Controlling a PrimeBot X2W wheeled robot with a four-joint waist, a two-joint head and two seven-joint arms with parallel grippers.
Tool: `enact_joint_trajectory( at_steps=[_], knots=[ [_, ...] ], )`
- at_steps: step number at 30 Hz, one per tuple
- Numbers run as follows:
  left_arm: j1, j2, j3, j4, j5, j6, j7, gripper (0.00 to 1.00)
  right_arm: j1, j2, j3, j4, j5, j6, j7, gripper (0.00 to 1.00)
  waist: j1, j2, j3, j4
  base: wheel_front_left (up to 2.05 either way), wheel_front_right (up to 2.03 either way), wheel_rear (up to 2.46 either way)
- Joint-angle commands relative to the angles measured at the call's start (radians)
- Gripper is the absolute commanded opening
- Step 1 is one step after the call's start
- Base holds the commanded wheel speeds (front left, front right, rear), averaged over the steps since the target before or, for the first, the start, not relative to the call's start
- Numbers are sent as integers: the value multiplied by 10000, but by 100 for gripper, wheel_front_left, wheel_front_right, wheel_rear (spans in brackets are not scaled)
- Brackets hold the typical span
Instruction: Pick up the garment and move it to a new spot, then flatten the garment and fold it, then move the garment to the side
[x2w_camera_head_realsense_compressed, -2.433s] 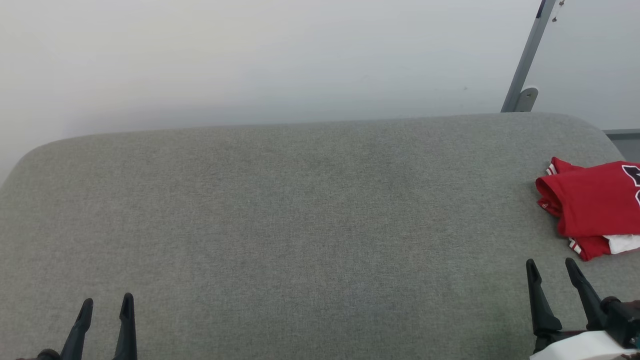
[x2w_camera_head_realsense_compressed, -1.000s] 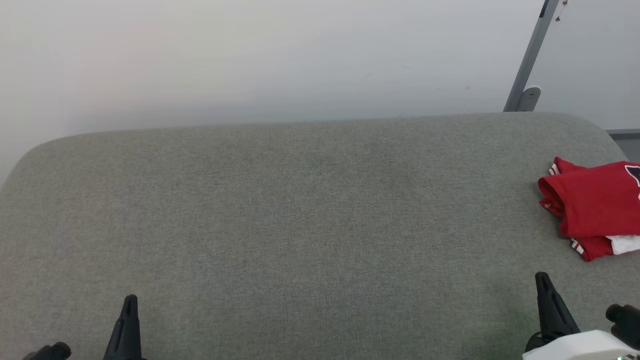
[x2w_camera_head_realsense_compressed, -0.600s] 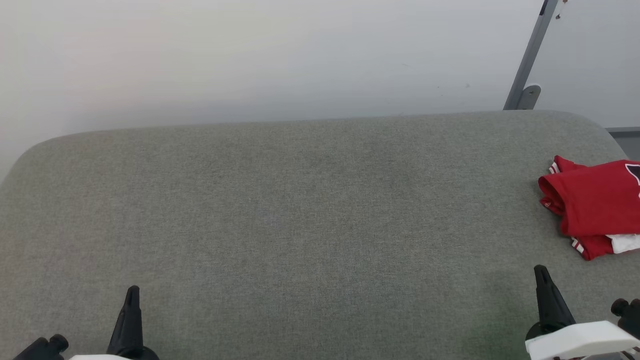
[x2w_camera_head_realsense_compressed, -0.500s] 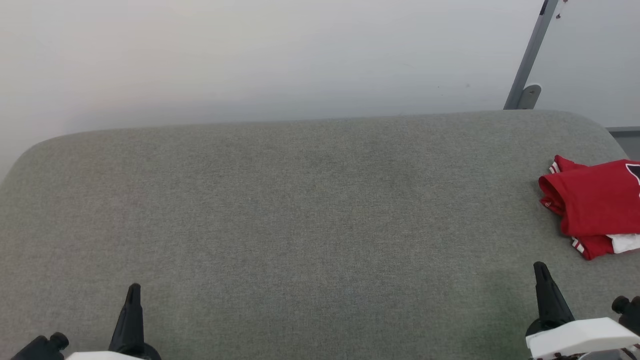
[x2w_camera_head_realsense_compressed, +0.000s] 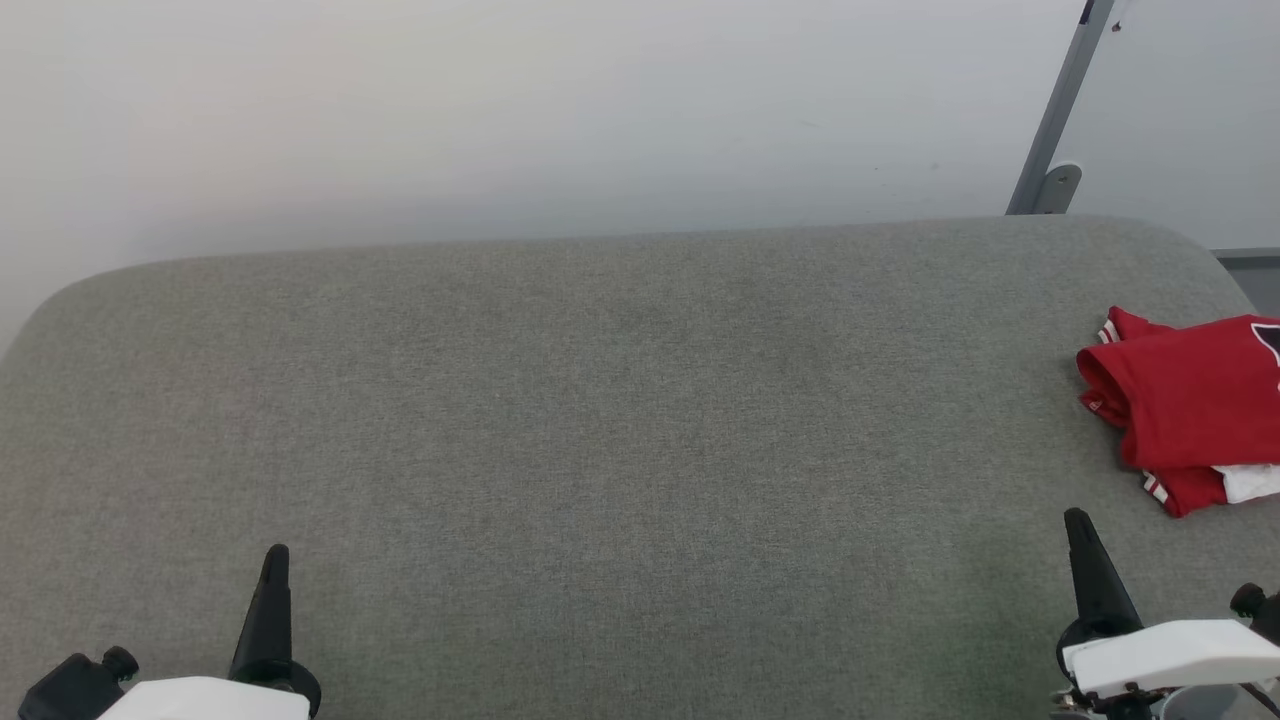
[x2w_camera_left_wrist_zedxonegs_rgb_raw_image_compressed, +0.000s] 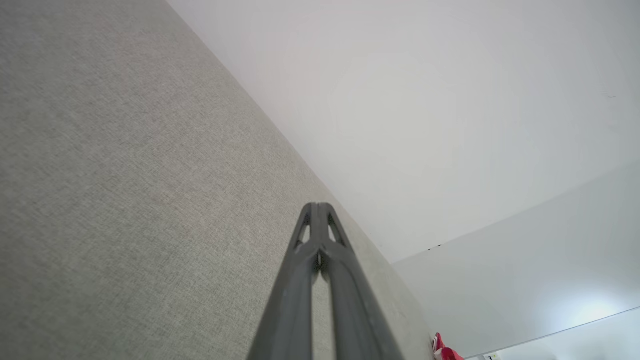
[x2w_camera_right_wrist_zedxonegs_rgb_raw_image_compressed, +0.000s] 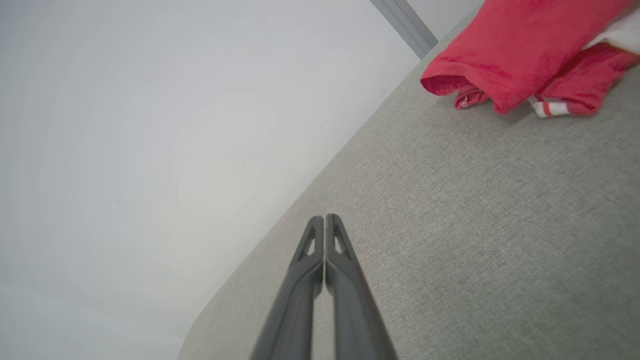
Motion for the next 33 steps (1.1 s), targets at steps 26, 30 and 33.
enact_joint_trajectory(
  at_steps=[26,30,33],
  knots=[
    [-903,-257,196,256,-2368,-34,735,0,-634,194,-159,-135,2657,-2,748,0,0,-1,107,-29,0,0,0],
    [-963,-302,217,306,-2699,-35,835,0,-673,225,-176,-131,3000,-2,844,0,0,-1,124,-33,0,0,0],
    [-1052,-330,232,335,-2896,-37,912,0,-725,242,-189,-130,3256,-2,929,0,0,-1,137,-36,0,0,0]
  ],
)
